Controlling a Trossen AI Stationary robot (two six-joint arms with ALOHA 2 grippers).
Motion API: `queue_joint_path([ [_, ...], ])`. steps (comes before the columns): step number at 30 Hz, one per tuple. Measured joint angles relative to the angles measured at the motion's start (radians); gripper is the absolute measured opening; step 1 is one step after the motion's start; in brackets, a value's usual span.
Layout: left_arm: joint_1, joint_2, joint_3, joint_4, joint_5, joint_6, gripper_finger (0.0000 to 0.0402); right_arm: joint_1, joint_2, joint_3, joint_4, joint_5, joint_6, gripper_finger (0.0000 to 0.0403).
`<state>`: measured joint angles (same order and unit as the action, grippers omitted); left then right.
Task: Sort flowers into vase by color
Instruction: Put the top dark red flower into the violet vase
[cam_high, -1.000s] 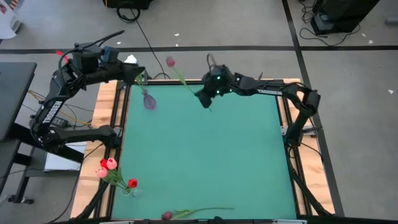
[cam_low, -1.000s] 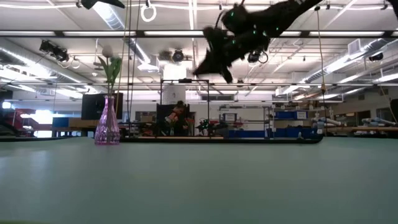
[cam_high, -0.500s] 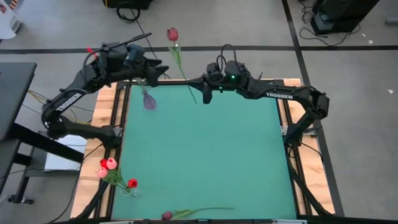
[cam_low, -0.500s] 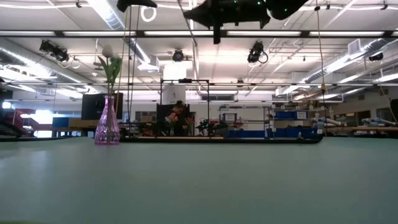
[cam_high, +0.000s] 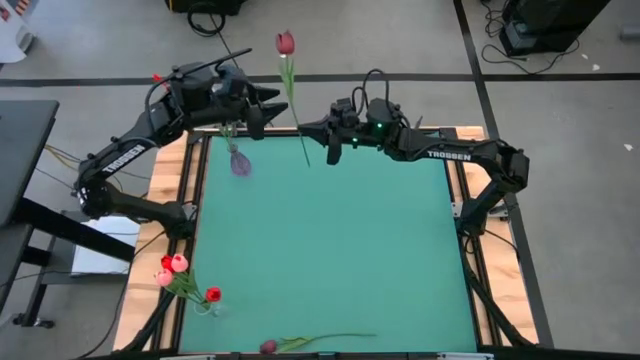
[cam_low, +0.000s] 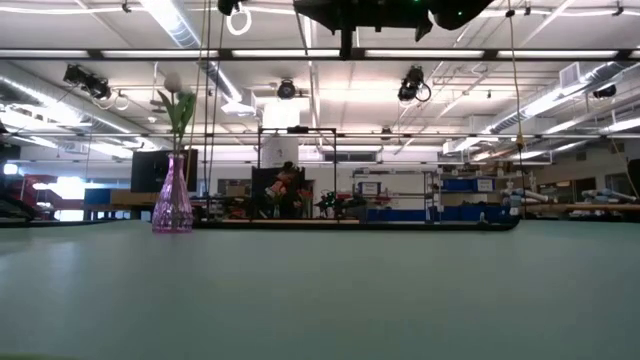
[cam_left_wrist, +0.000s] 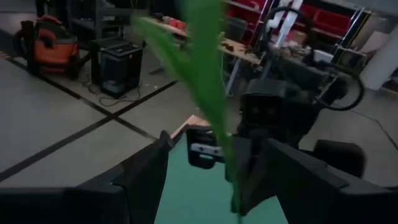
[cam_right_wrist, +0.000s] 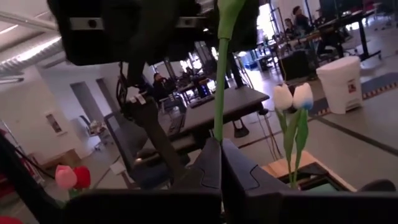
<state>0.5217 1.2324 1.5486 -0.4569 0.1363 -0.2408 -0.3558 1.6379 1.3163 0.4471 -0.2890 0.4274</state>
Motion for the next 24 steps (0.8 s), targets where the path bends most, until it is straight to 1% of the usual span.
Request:
queue_joint_path([
  [6,0.000,0.035,0.000,0.030,0.000,-0.005,0.0268,0.025,0.000,0.000,-0.019,0.002,-0.053,0.0000],
  [8,0.000,0.037,0.000,0.037,0.000,-0.007,0.0257,0.035,0.000,0.000,-0.027,0.009,-0.069,0.0000],
  [10,0.001,0.042,0.003,0.050,0.001,-0.007,0.0238,0.042,0.000,0.000,-0.035,0.015,-0.081,0.0000],
  [12,0.005,0.044,0.002,0.044,0.000,-0.008,0.0211,0.049,0.000,0.000,-0.046,0.034,-0.088,0.0000],
  [14,0.005,0.044,0.002,0.047,0.001,0.007,0.0175,0.053,0.000,0.000,-0.046,0.042,-0.090,0.0000],
  [16,0.005,0.042,0.002,0.049,0.003,0.038,0.0128,0.053,0.000,0.000,-0.045,0.043,-0.090,0.0000],
  [19,0.005,0.042,0.002,0.046,0.035,0.073,0.0040,0.053,0.000,0.000,-0.053,0.034,-0.088,0.0002],
  [20,0.005,0.041,0.002,0.046,0.049,0.078,0.0022,0.053,0.000,0.000,-0.058,0.033,-0.087,0.0007],
  [22,0.004,0.039,0.002,0.040,0.064,0.092,0.0014,0.053,0.000,0.000,-0.071,0.034,-0.086,0.0026],
  [24,0.005,0.037,0.002,0.002,0.063,0.127,0.0011,0.051,0.000,0.000,-0.088,0.032,-0.072,0.0053],
])
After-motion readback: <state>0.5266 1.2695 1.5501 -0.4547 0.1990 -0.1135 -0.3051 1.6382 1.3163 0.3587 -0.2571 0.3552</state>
